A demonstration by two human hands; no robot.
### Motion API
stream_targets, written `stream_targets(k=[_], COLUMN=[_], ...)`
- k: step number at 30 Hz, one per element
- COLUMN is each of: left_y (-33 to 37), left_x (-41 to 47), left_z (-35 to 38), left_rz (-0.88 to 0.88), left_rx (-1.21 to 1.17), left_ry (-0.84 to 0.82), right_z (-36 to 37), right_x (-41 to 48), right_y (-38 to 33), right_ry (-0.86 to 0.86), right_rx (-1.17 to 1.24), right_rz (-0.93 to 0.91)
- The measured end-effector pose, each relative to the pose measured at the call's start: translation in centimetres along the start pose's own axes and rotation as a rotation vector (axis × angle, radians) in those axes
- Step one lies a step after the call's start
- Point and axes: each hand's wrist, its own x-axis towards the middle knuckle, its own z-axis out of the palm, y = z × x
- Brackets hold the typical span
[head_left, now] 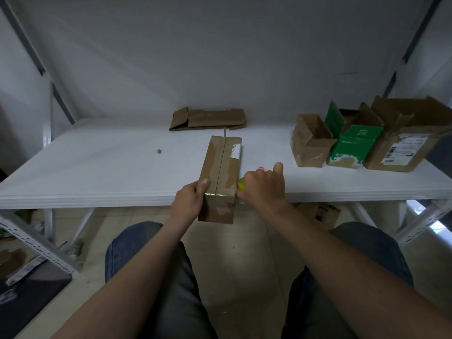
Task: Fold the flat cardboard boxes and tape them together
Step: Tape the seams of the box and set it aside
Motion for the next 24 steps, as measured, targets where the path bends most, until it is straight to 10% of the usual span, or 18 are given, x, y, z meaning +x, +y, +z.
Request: stream_targets(k=[6, 15, 24], left_y=[4.7, 0.9, 2.8], left_x=[-0.6, 0.4, -1.5], left_z=[2.8, 3.0, 3.6], left_rz=[-0.150, 0.107, 0.129], left_rx=[0.265, 0.077, 0.488], left_ry=[0.140, 0.180, 0.192], right_z=[0.4, 0.3, 0.6], right_x=[0.1, 0.0, 0.5], right_y=[0.9, 2.5, 2.7], right_ry=[0.018, 0.010, -0.020], right_rx=[0.035, 0.052, 0.057], right_rz=[0.000, 0.028, 0.047])
